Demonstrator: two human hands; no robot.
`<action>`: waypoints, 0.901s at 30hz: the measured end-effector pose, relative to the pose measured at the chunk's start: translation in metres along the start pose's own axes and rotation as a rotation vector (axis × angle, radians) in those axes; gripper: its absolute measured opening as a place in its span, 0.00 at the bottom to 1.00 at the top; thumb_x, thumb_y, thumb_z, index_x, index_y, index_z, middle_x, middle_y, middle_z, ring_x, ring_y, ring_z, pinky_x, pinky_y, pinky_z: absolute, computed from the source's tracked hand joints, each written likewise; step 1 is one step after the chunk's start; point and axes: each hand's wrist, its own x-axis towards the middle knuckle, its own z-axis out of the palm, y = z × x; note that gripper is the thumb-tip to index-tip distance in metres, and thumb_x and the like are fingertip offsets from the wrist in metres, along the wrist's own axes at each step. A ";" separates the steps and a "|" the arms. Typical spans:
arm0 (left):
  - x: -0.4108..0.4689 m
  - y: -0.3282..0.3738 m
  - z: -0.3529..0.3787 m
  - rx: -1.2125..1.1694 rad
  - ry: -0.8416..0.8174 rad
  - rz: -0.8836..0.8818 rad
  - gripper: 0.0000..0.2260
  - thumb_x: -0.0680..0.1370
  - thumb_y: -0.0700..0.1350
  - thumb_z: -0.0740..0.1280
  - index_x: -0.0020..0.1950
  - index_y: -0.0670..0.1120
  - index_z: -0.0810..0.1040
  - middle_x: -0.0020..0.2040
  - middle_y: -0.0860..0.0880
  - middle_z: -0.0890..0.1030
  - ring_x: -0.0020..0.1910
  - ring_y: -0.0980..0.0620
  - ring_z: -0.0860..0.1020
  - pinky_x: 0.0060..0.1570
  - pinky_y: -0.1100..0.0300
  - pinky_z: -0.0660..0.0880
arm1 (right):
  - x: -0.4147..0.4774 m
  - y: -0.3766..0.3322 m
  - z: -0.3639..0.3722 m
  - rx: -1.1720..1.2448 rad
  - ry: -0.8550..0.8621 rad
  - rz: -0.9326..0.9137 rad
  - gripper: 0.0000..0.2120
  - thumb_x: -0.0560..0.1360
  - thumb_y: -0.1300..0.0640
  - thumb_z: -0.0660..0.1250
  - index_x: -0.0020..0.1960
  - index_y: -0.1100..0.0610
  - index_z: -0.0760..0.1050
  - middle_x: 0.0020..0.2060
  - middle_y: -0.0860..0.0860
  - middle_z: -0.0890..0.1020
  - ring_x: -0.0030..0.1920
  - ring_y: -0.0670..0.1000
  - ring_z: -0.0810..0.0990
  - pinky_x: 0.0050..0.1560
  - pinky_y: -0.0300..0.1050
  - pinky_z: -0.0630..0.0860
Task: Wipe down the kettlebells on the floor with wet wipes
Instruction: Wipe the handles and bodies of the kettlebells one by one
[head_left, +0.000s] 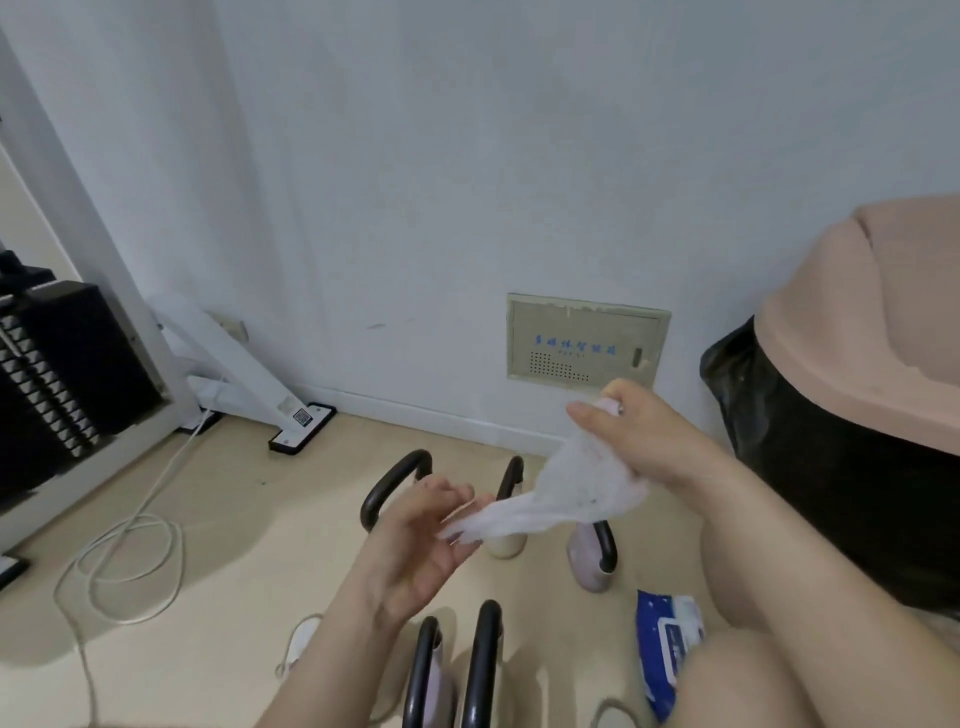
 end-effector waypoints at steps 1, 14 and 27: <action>0.009 -0.005 -0.007 -0.093 0.030 -0.010 0.13 0.65 0.34 0.71 0.37 0.44 0.68 0.37 0.45 0.76 0.35 0.49 0.79 0.37 0.56 0.77 | 0.008 0.008 0.001 0.169 -0.065 0.059 0.13 0.76 0.46 0.68 0.45 0.55 0.69 0.37 0.53 0.77 0.38 0.53 0.77 0.38 0.45 0.72; 0.124 -0.063 -0.063 0.645 0.048 -0.296 0.13 0.73 0.49 0.72 0.45 0.39 0.84 0.38 0.45 0.82 0.33 0.53 0.79 0.35 0.64 0.73 | 0.119 0.160 0.042 -0.212 0.259 0.189 0.14 0.72 0.48 0.70 0.42 0.57 0.70 0.38 0.50 0.78 0.38 0.52 0.77 0.35 0.47 0.72; 0.240 -0.187 -0.100 0.946 0.354 -0.250 0.08 0.75 0.44 0.70 0.54 0.49 0.77 0.51 0.48 0.82 0.45 0.53 0.80 0.39 0.64 0.76 | 0.165 0.333 0.047 -0.166 0.343 0.604 0.30 0.75 0.45 0.65 0.72 0.57 0.62 0.65 0.58 0.72 0.60 0.58 0.74 0.53 0.47 0.72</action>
